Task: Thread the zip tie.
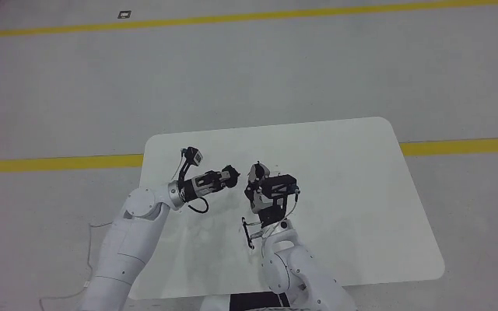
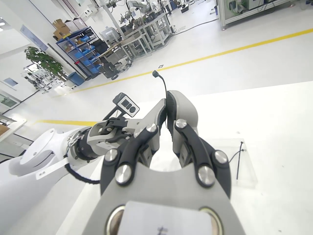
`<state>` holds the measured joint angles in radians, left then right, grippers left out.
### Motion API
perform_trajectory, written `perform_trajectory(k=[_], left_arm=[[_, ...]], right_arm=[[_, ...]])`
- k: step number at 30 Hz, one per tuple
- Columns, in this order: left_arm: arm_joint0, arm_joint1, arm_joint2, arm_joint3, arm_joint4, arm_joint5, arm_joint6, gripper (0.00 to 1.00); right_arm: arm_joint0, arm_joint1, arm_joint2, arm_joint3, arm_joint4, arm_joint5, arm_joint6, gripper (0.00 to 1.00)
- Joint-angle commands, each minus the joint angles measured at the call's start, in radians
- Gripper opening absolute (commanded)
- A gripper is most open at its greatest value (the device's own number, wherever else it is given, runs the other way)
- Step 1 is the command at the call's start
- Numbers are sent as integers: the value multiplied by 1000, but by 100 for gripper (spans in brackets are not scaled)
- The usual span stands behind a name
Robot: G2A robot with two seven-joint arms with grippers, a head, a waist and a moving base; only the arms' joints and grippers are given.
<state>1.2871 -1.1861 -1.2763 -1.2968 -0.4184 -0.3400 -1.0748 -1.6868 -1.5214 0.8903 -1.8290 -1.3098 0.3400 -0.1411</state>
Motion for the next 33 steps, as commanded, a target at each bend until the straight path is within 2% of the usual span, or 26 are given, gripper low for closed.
perform_trajectory(k=[1,7,11,19,33], left_arm=[[4,-3,3,-8,13,0,14,0],[10,-13,2,-16,34,0,31,0],[11,-18,-2,-19,36,0,25,0],[11,-18,-2,-19,36,0,25,0],[11,-18,-2,-19,36,0,25,0]], right_arm=[[0,-6,4,8,-16,0,2,0],[10,-24,10,27,-38,0,21,0],[16,-26,6,31,-41,0,27,0],[21,-23,9,37,-37,-14,28,0],[35,-25,-2,53,-34,-3,25,0]])
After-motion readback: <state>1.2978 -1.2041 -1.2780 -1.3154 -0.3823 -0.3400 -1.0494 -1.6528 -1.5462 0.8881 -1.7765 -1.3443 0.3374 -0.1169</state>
